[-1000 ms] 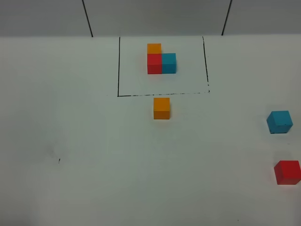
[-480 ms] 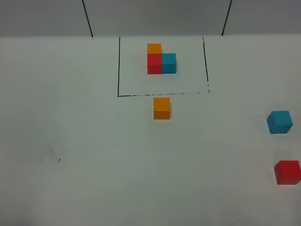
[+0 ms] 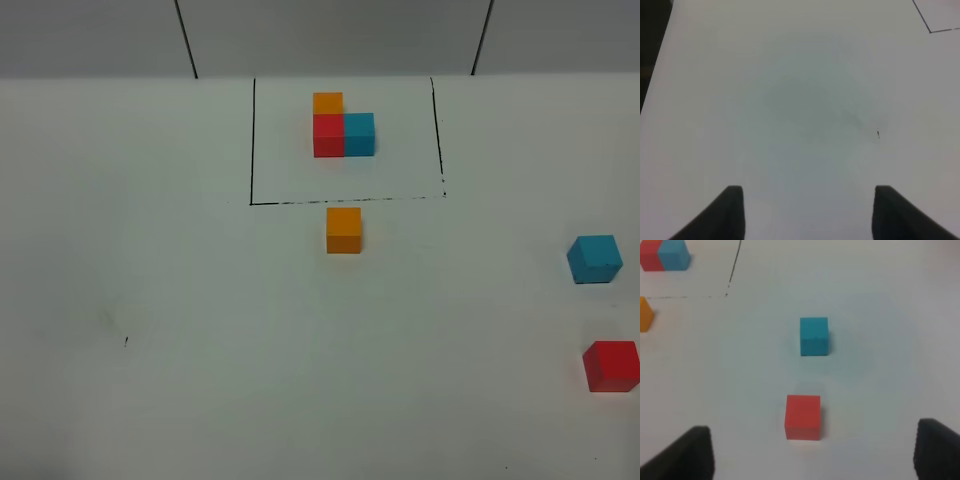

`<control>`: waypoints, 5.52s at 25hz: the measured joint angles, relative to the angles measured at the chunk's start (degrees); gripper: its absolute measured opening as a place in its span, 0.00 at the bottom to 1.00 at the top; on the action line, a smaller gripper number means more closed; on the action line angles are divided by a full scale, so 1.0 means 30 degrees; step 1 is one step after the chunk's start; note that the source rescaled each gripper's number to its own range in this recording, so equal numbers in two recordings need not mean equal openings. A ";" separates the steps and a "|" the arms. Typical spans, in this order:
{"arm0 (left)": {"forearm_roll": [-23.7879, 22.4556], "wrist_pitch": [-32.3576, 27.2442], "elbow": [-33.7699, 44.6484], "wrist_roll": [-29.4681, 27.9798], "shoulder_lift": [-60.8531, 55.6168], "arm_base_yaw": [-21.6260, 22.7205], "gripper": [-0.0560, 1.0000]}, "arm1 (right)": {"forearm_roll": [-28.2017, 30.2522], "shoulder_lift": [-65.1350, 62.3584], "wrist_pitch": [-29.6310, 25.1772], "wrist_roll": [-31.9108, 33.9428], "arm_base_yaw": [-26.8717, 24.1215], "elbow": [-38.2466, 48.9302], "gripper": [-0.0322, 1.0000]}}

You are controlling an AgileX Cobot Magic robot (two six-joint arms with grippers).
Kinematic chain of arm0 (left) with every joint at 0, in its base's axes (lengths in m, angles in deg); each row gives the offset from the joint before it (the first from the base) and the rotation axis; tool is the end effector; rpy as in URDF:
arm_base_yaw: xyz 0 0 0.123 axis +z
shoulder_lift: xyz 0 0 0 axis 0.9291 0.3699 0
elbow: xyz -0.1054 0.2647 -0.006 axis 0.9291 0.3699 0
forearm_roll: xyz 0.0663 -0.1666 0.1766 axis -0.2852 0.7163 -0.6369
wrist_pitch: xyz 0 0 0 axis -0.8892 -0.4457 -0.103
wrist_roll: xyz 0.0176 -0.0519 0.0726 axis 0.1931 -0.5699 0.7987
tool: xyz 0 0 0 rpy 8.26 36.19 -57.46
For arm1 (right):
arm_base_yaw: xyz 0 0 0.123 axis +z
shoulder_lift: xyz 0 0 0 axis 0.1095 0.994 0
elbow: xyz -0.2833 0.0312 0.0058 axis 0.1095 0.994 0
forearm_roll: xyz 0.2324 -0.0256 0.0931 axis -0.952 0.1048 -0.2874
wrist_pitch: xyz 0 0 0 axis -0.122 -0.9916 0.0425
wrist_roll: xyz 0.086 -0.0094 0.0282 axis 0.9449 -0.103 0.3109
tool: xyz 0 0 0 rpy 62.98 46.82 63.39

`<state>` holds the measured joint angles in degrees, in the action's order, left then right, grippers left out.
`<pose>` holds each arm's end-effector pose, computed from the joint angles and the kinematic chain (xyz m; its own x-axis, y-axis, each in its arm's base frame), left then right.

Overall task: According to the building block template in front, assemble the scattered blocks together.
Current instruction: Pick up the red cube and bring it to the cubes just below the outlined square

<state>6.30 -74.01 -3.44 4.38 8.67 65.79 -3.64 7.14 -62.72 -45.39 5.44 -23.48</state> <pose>-0.0062 0.0021 0.2795 -0.4337 0.1290 -0.8918 0.0729 0.9915 0.1080 -0.0038 0.0016 0.2761 -0.4731 -0.0350 -0.8803 -0.0200 0.9994 -0.0290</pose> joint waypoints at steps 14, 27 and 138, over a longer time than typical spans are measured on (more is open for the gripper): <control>0.0627 -0.0007 0.0000 0.1083 0.0000 0.0000 0.30 | 0.0000 0.0000 0.0000 0.0000 0.0000 0.0000 0.65; 0.2328 -0.0166 0.0000 0.3548 0.0000 0.0000 0.30 | 0.0000 0.0000 0.0000 0.0000 0.0000 0.0000 0.65; 0.2363 -0.0208 0.0000 0.3548 0.0016 0.0000 0.30 | 0.0366 2.8783 0.5056 0.7341 0.6373 -0.4886 0.04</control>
<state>13.39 -74.63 -3.44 15.03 8.72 65.79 -2.54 93.49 -47.55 -23.36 24.56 -38.14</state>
